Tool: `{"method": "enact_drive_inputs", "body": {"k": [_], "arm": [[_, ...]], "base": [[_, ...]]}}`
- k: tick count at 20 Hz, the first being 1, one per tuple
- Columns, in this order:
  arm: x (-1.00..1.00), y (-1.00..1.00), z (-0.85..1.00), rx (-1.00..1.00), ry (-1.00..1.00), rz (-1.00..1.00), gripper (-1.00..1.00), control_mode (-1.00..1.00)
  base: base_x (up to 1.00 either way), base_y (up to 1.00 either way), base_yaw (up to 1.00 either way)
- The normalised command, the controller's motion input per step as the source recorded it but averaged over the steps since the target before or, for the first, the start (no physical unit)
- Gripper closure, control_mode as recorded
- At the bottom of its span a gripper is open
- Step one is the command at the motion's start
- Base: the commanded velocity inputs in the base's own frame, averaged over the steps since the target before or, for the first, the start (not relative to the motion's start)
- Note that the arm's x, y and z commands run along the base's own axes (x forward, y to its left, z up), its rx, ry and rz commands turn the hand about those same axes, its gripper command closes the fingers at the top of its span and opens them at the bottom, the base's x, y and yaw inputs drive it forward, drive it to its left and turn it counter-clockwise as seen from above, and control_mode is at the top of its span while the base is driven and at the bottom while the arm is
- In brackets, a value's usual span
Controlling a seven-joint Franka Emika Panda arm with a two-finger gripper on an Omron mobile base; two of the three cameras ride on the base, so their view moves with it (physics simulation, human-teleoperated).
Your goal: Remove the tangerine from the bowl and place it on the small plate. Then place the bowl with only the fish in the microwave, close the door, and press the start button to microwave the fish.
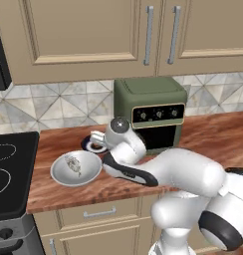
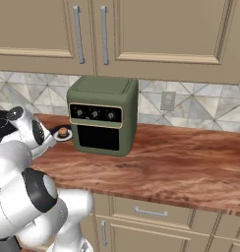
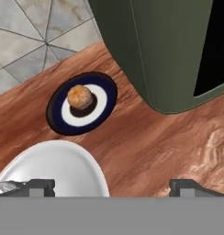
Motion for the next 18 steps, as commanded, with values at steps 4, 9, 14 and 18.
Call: {"method": "enact_drive_inputs", "body": {"k": [4, 9, 14, 18], "arm": [[-0.47, 0.00, 0.59, 0.05, 0.12, 0.21, -1.00, -1.00], [-0.27, 0.02, 0.15, 0.07, 0.12, 0.16, -1.00, -1.00], [-0.21, 0.02, -0.13, 0.10, 0.04, 0.15, -1.00, -1.00], [-0.14, 0.11, -0.16, 0.09, 0.02, 0.14, -1.00, -1.00]], "base": [[0.00, 0.00, 0.00], [0.00, 0.00, 0.00], [0.00, 0.00, 0.00], [0.00, 0.00, 0.00]]}}
